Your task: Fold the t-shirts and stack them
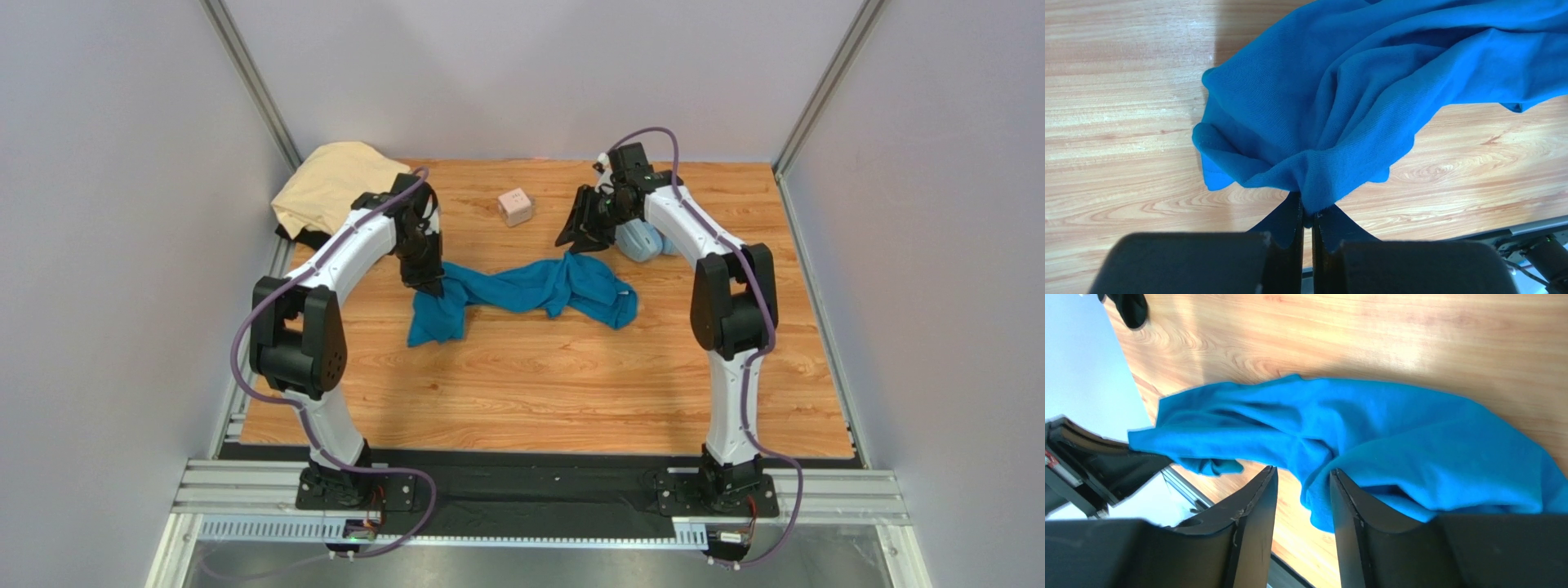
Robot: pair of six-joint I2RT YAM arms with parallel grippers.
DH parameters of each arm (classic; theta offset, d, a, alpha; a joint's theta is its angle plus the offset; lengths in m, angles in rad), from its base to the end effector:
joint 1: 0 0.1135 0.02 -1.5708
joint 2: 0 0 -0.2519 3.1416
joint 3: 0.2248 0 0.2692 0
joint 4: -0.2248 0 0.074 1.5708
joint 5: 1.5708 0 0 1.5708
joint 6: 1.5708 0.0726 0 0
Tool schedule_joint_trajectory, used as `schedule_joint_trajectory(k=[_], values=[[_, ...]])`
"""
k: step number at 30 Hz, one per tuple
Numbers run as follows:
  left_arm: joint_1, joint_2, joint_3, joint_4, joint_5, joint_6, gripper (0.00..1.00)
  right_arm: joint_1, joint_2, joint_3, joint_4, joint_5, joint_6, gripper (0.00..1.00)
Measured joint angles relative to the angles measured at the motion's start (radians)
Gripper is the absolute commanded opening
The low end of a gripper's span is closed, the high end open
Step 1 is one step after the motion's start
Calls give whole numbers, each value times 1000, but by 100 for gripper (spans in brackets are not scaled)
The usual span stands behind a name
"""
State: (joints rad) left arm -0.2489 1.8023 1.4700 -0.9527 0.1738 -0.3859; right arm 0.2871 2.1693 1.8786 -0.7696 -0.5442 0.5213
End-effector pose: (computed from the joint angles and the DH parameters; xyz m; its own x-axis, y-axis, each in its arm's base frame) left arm 0.3715 -0.1074 0.1902 -0.9706 -0.1358 -0.1987 -0.0814 0.9622 -0.2598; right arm 0.4661 0.1768 0.1851 -0.9671 0.1587 -0.1988 -0.0037 0.7725 0.6350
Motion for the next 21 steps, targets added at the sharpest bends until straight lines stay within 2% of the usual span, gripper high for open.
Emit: schedule_joint_trajectory(k=[2,4,6,13,16,21], values=[[0,1,0,-7,-5,0,15,0,-35,-45,12,2,-18,53],[0,1,0,-13,-16,0,16,-3,-104,-126,18,11,-39,53],[0,1,0,-18,-27,1,16,-6,-180,-198,9,29,-64,59],[0,-15,-7,-18,-55,2,17,-9,-430,-397,-37,103,-145,61],[0,-18,-16,-17,-53,2,16,-9,-457,-476,-41,119,-155,61],[0,-18,-26,-18,-49,2,16,-9,-380,-514,-61,159,-162,62]])
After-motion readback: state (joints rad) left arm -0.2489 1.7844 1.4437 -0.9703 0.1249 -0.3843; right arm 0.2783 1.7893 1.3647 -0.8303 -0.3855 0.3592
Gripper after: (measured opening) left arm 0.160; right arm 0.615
